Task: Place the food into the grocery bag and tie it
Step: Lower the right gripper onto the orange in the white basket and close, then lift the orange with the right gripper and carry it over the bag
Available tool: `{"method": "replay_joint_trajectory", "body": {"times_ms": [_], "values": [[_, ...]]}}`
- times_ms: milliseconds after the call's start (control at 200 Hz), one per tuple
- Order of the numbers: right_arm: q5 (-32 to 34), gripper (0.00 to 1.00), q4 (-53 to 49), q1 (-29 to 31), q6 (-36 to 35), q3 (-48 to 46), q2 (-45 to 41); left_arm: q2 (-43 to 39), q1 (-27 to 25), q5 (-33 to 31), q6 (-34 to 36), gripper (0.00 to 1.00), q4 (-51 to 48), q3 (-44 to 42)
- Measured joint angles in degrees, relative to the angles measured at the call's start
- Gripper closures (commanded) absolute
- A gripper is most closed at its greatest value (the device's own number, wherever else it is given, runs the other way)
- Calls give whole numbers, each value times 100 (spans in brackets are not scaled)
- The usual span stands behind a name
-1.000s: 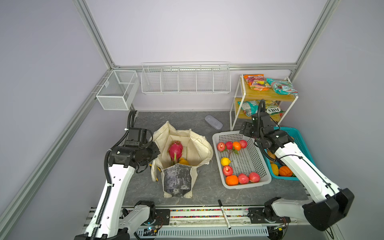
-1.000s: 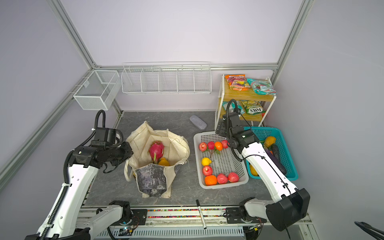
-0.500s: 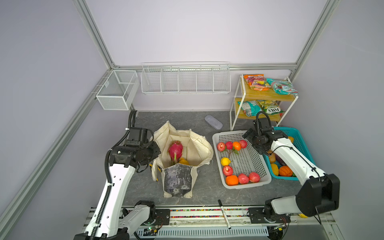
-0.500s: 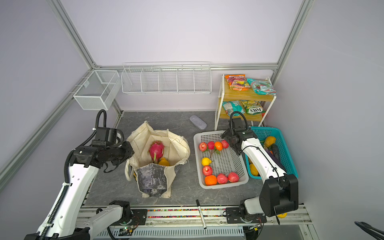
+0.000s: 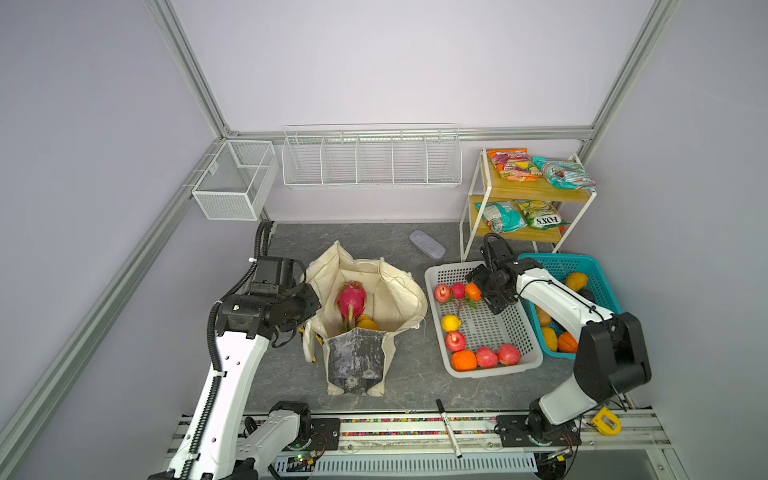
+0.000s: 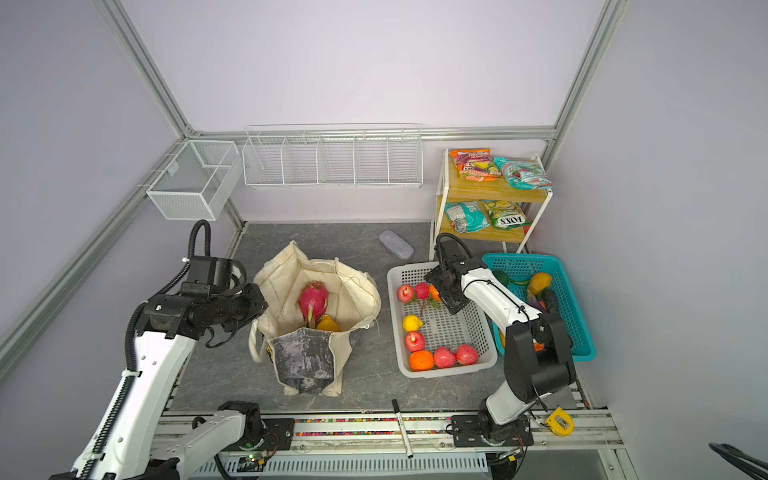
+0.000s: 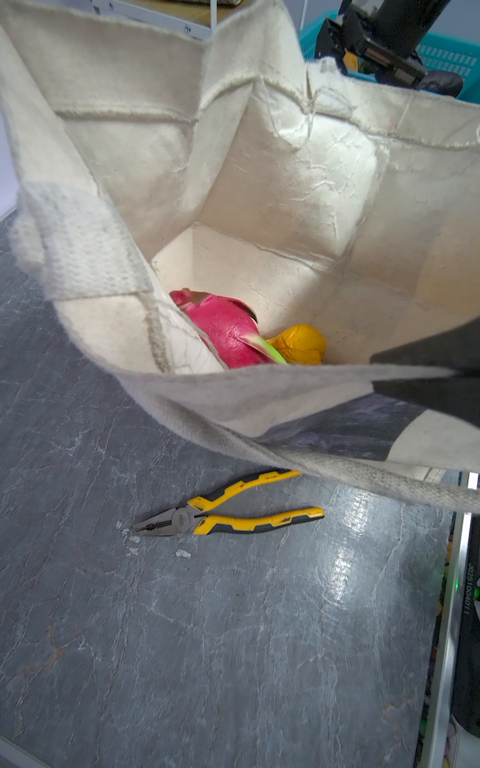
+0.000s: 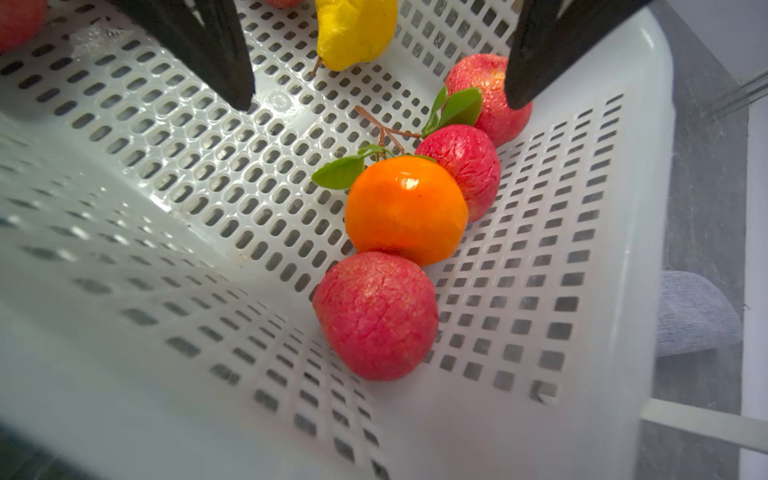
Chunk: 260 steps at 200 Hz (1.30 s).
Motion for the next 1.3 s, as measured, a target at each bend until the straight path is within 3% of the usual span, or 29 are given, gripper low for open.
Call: {"method": "replay_joint_trajectory", "body": {"times_ms": [425, 785, 1300], "values": [[15, 5, 450, -22, 284, 391, 901, -90, 0, -7, 0, 100, -24, -28], [35, 15, 662, -114, 450, 463, 1231, -90, 0, -28, 0, 100, -28, -28], [179, 48, 647, -168, 557, 444, 1215, -109, 0, -33, 0, 100, -44, -28]]}}
